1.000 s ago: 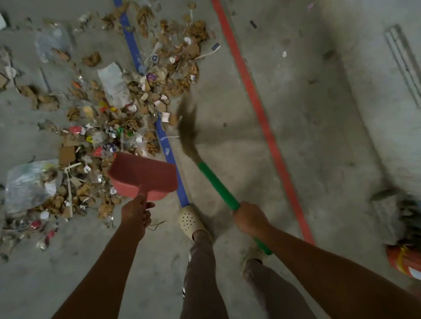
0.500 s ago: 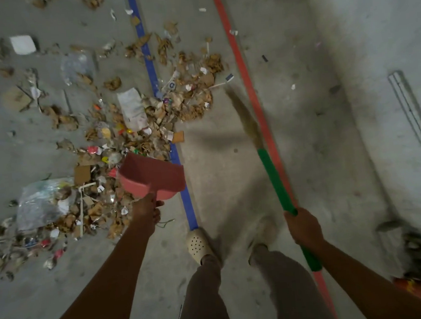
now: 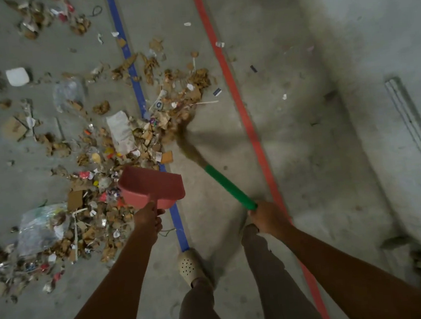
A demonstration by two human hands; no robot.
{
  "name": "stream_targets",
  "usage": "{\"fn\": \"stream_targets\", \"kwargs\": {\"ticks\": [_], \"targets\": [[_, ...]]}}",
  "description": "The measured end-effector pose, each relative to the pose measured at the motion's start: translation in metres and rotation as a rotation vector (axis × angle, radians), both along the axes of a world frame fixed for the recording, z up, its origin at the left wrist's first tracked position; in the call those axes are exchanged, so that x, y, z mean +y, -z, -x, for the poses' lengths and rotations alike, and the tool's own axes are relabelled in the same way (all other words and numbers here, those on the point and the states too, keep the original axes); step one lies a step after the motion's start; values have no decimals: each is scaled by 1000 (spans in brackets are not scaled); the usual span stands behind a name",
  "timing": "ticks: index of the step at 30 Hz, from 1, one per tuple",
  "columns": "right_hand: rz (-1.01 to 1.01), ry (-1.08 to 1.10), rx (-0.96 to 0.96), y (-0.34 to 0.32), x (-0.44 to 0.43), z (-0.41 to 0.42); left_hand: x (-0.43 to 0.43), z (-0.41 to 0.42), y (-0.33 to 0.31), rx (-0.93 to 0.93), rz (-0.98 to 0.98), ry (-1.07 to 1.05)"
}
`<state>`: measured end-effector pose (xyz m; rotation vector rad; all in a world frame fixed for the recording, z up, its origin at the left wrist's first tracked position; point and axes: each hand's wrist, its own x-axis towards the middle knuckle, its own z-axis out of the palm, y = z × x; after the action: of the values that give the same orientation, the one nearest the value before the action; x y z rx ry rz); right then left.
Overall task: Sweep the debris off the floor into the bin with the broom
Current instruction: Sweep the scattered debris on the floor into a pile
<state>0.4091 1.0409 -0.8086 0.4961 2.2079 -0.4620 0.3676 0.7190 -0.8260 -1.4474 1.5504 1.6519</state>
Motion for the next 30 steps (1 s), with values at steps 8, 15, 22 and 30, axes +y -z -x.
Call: {"fn": "stream_targets", "kwargs": {"ticks": [8, 15, 22, 30], "targets": [[-41, 103, 185, -50, 117, 44, 119, 84, -12, 71, -86, 28], [-130, 406, 238, -36, 236, 69, 207, 148, -9, 57, -157, 111], [-92, 1002, 130, 15, 308, 125, 245, 212, 14, 66, -177, 142], [-101, 745, -126, 63, 246, 166, 221, 271, 54, -24, -156, 114]]}}
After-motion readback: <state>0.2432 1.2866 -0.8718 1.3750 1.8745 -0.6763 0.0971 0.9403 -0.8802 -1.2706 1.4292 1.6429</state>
